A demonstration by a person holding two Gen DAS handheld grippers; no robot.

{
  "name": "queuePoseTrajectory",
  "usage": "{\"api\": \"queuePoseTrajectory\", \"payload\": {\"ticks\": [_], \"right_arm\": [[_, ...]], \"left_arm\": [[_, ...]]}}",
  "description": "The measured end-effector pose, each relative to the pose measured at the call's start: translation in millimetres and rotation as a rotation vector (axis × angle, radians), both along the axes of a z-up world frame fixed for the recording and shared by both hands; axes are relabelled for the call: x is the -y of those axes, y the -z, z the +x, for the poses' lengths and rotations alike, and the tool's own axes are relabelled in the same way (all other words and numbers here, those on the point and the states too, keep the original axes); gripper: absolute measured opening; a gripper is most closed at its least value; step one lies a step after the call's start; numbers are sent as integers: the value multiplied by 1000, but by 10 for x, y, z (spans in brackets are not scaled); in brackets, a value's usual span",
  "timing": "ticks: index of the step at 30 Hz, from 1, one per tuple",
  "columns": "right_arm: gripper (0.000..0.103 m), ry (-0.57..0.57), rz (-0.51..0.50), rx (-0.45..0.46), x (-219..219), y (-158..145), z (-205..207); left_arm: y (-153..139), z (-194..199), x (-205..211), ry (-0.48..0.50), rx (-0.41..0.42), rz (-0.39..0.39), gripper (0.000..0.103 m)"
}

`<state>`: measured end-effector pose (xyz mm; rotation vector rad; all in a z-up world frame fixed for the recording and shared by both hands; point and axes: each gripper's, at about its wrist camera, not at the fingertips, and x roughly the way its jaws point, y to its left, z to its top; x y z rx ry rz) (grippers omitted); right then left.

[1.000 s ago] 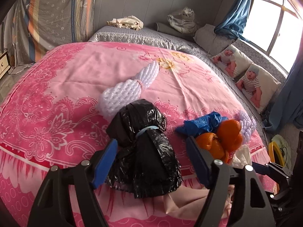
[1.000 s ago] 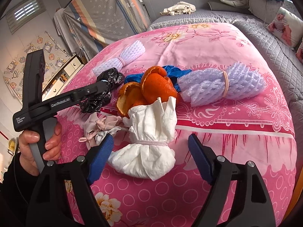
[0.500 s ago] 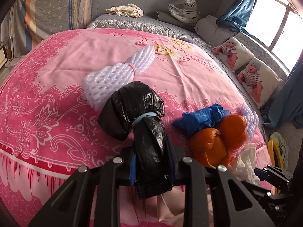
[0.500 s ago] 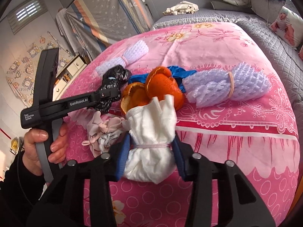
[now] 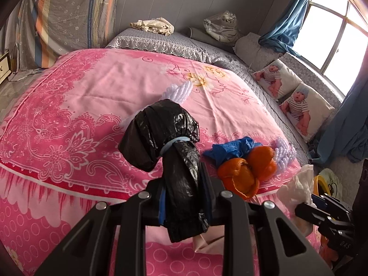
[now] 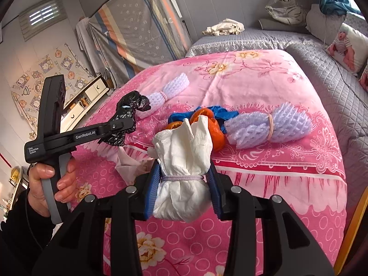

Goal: Collect trash
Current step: 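Carry the black bag and white bundle with both tools over the yellow bin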

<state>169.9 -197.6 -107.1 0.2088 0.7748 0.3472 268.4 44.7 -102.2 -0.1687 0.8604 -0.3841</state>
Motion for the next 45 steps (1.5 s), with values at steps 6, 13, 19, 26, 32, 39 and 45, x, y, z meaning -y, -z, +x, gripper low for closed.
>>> {"api": "queuePoseTrajectory", "payload": {"ticks": [6, 13, 19, 26, 32, 39, 45], "right_arm": [[37, 12, -4, 45, 33, -184, -134], [37, 30, -10, 100, 72, -396, -304], [37, 42, -10, 141, 138, -538, -432], [37, 71, 14, 187, 261, -682, -590], [37, 112, 39, 232, 458, -814, -741], [37, 172, 62, 281, 711, -964, -940], [37, 236, 85, 322, 981, -1050, -1082]], "left_arm": [[-203, -168, -71, -20, 53, -23, 23], [-410, -327, -86, -21, 100, -41, 23], [-579, -476, -76, -25, 142, -47, 23], [-794, -672, 31, -7, 192, -59, 23], [-1025, -882, 197, 13, 261, -68, 23], [-1215, -1065, 465, 65, 316, -89, 23], [-1279, -1167, 732, 114, 334, -101, 23]]}}
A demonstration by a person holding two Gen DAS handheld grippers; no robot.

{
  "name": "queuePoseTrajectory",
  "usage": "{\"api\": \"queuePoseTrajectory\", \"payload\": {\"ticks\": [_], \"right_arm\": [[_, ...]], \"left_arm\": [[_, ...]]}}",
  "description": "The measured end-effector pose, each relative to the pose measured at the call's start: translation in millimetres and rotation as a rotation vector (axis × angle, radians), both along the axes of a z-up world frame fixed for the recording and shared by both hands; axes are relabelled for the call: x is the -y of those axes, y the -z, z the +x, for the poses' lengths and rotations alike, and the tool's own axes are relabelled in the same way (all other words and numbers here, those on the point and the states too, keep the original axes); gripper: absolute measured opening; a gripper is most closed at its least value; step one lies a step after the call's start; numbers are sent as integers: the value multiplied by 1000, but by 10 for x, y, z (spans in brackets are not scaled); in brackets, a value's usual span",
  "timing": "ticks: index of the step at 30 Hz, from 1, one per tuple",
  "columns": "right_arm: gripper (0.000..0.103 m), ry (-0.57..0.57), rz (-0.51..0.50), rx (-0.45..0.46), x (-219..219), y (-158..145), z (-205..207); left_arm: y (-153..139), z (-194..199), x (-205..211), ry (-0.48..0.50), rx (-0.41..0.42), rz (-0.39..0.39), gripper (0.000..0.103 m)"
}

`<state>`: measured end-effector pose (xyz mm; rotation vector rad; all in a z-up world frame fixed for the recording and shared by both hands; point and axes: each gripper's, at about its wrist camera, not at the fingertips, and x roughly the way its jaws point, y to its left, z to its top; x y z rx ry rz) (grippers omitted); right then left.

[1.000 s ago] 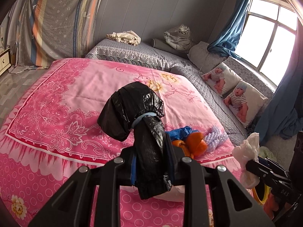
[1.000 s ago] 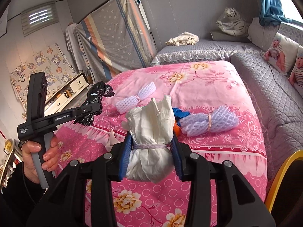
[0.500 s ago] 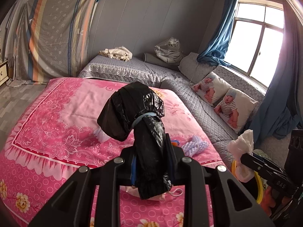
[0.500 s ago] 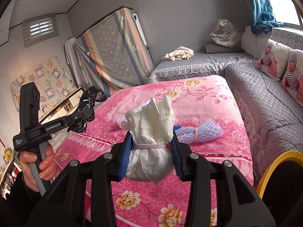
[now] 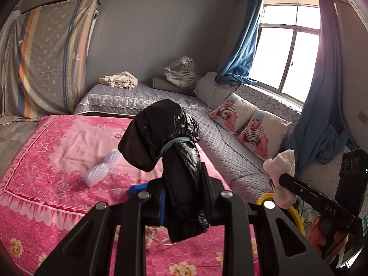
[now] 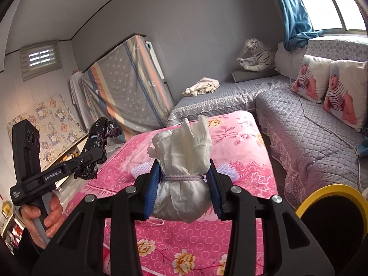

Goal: Collect trash
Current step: 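Carry the black bag and white bundle with both tools over the yellow bin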

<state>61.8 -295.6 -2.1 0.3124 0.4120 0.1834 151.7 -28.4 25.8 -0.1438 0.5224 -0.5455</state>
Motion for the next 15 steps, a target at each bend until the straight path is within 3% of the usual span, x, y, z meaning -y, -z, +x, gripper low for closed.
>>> {"api": "queuePoseTrajectory", "payload": {"ticks": [15], "right_arm": [[37, 161, 17, 93, 575, -140, -426]], "left_arm": [[-161, -312, 843, 149, 93, 17, 23]]}}
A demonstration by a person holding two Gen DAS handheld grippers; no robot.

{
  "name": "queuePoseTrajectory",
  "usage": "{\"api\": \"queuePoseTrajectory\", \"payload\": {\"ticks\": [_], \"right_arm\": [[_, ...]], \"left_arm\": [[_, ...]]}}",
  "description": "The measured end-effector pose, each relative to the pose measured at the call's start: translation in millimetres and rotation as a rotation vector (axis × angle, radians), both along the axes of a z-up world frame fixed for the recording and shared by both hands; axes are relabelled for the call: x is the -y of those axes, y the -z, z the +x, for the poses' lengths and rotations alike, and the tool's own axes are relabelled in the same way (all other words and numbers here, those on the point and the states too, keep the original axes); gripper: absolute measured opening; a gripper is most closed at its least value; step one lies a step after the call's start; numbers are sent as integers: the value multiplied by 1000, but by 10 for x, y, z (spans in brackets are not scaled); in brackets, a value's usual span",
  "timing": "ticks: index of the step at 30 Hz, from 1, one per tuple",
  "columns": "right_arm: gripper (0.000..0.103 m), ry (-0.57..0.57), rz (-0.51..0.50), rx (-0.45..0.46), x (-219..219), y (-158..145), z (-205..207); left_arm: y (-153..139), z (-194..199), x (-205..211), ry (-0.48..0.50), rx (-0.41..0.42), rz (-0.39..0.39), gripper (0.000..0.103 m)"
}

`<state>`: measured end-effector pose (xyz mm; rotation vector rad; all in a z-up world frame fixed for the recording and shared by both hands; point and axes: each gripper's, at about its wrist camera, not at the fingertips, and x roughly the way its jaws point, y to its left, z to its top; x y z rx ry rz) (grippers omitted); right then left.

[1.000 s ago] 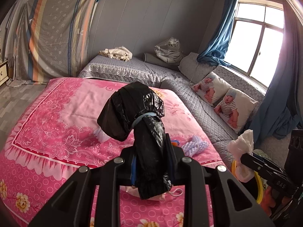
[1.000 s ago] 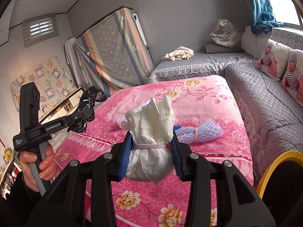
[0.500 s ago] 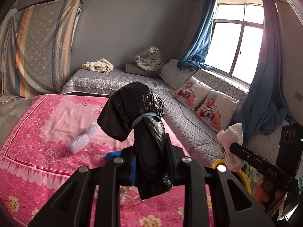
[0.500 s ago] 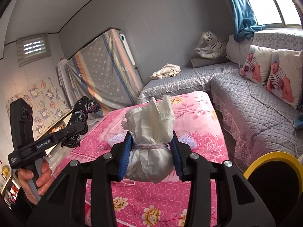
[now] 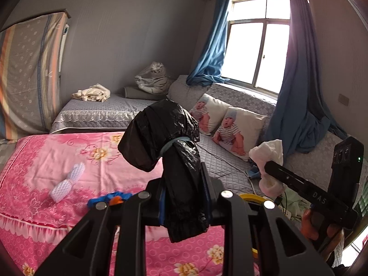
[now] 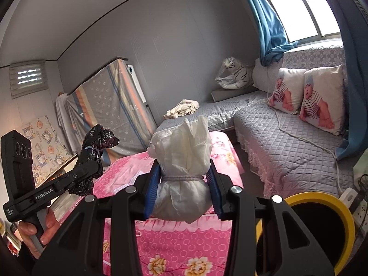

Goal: Collect trash
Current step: 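Carry the black bag and white bundle with both tools over the yellow bin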

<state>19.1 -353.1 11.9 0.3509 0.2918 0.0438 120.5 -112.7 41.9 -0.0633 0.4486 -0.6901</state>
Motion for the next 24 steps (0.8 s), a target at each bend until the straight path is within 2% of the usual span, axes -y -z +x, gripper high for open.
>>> {"api": "queuePoseTrajectory", "payload": {"ticks": [11, 24], "right_arm": [[37, 105, 35, 1, 482, 89, -229], [38, 238, 86, -42, 1031, 363, -436]], "left_arm": [[72, -106, 598, 122, 8, 29, 23], [353, -95, 1288, 232, -19, 89, 23]]}}
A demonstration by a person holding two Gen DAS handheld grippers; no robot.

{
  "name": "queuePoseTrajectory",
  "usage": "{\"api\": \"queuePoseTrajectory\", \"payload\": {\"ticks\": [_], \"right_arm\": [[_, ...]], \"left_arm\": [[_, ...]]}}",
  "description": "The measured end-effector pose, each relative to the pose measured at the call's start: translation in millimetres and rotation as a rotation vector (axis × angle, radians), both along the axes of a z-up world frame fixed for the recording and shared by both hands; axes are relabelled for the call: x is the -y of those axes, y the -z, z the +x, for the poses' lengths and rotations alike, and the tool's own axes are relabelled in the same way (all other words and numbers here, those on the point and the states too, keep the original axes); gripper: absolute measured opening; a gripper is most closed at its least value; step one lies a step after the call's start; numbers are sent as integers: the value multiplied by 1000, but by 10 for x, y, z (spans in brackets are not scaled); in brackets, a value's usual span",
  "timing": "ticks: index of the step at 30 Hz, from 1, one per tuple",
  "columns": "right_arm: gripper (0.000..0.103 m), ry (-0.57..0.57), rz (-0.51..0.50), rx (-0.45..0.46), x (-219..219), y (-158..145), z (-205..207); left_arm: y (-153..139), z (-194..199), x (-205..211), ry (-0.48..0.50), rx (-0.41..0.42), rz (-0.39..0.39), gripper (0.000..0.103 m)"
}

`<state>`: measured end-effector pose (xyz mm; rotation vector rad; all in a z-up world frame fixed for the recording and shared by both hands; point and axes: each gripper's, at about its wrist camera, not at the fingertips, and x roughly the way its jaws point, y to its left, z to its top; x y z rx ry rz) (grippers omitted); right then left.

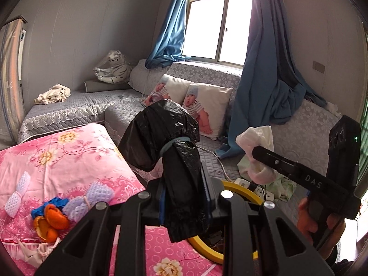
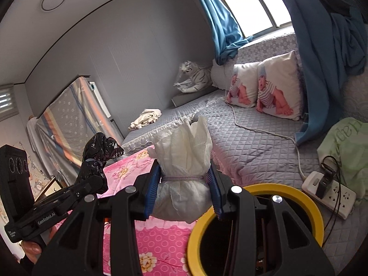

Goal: Collect trash
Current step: 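Carry the black bag and white bundle with both tools over the yellow bin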

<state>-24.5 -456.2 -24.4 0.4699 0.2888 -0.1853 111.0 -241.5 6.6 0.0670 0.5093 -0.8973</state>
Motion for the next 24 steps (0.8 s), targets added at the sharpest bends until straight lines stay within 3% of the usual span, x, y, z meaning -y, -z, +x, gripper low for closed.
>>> {"api": "queuePoseTrajectory", "payload": {"ticks": [8, 24], "right_arm": [[38, 71, 49, -43, 282, 220, -66], [39, 149, 152, -173, 678, 757, -76]], "left_arm": [[325, -10, 392, 86, -70, 40, 23], [846, -19, 922, 153, -135, 168, 23]]}}
